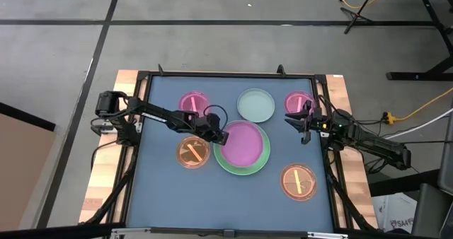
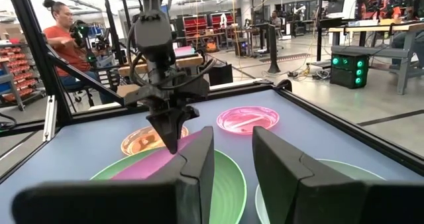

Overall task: Stack plastic plates
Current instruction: Stack the pink plate on top of the green plate

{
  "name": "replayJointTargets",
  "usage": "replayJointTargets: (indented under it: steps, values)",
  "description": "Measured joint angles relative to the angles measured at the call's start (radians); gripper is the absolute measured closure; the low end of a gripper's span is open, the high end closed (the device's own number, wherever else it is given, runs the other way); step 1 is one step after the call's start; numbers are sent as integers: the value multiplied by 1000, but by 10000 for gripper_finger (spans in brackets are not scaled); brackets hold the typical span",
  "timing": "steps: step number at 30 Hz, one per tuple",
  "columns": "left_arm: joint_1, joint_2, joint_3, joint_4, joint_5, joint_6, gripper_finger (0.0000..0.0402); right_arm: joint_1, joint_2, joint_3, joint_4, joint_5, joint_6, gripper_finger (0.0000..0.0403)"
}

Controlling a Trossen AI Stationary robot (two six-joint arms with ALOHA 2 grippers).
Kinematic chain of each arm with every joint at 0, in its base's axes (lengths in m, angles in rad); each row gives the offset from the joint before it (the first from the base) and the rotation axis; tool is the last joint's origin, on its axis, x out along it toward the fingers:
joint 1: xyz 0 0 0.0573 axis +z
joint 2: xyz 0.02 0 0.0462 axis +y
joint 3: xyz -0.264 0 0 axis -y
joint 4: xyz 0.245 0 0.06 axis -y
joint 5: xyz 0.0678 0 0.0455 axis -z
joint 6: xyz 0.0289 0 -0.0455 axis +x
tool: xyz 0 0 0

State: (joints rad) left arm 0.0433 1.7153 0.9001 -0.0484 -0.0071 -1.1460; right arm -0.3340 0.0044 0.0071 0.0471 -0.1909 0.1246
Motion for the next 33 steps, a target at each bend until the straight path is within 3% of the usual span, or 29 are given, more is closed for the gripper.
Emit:
replayJointTargets:
  steps: [33]
  values:
    - [-5, 13, 0, -23, -2, -1, 397, 0, 0, 0, 0, 0, 0, 308]
